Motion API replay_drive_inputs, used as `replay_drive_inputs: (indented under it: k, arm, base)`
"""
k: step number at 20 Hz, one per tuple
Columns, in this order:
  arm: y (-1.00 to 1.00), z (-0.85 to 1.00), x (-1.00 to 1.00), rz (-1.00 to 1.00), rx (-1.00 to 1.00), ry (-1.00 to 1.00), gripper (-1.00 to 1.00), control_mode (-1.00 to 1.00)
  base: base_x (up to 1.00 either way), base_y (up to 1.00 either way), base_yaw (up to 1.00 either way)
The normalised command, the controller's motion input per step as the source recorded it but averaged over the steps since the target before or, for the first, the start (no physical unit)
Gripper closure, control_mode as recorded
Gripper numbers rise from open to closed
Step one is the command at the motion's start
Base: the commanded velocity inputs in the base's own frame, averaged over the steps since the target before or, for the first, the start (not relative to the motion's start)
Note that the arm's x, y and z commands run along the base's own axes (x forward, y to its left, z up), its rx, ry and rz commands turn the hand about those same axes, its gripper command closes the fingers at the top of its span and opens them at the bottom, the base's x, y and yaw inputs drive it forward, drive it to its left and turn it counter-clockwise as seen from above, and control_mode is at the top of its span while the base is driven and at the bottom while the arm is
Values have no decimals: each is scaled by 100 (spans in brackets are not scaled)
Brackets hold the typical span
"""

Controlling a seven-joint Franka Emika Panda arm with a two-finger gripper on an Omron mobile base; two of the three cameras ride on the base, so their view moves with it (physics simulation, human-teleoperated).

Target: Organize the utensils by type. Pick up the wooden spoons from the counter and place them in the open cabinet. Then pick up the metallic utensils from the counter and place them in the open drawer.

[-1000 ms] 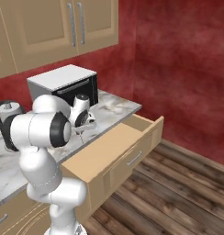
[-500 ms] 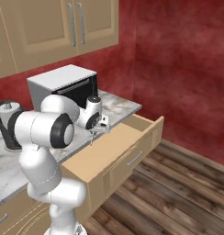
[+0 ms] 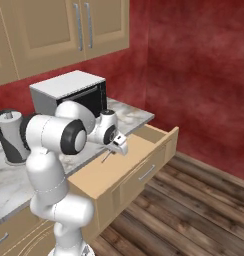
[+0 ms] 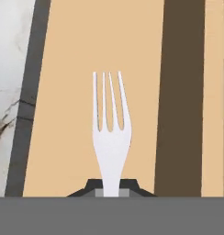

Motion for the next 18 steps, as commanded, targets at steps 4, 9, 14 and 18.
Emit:
replay_drive_inputs:
  k: [4,9,14,18]
  arm:
    - [-33,-31,1,-34,0,3,100,-100]
    - [-38,-34,0,-27,0,0,100,-100]
    - [-31,-38,0,-20,0,0,100,-100]
    - [-20,-35,4,-12,1,0,100,-100]
  base:
    - [0,0,0]
    - [0,0,0]
    - [0,0,0]
    - [0,0,0]
